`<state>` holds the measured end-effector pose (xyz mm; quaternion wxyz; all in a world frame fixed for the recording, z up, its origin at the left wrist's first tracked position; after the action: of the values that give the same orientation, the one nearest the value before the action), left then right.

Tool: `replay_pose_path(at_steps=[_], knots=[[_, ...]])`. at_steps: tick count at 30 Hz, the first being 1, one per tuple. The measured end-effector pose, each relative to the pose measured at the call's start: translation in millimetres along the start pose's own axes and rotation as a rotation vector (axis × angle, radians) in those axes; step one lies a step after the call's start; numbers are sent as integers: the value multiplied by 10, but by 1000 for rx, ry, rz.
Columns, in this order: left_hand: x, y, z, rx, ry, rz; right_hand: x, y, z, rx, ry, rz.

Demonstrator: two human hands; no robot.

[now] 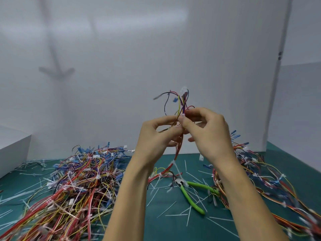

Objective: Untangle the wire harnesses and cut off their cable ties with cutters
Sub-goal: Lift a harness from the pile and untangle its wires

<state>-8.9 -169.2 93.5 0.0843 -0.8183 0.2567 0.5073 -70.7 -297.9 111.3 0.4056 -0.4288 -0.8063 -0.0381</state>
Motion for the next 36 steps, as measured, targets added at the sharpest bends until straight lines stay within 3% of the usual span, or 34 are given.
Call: replay_pose_path(at_steps=[5,10,13,18,24,31,36], knots=[[-74,-56,94,121,-46,-160,-7,-31,-25,61,15,-79],[-189,-207,124,105,-27,-252,-42,14,-16,81,59,-116],[-187,-333,118,30,-39,-308,-63,23,-19,96,109,-263],[-157,-582,68,-229,-11,-320,-131,68,-34,178,219,-545],[-71,-270,81,0,-90,-140,-169,240,5,299,296,-750],[-163,-191,153,160,-73,-163,-243,298,39,278,347,-623],[-192,-247,122,52,-31,-122,-292,230,34,186,320,-388]])
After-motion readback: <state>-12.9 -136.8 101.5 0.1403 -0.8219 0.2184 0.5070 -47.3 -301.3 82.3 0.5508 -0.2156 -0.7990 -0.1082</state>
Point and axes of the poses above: each hand's wrist, its own z-axis away from the middle knuckle, its own y-axis out of the palm, x = y × z, the point moved 9 cm from there along -z, towards the middle knuckle, and after that the axes turned 10 degrees about z, right-handed, at the moved point
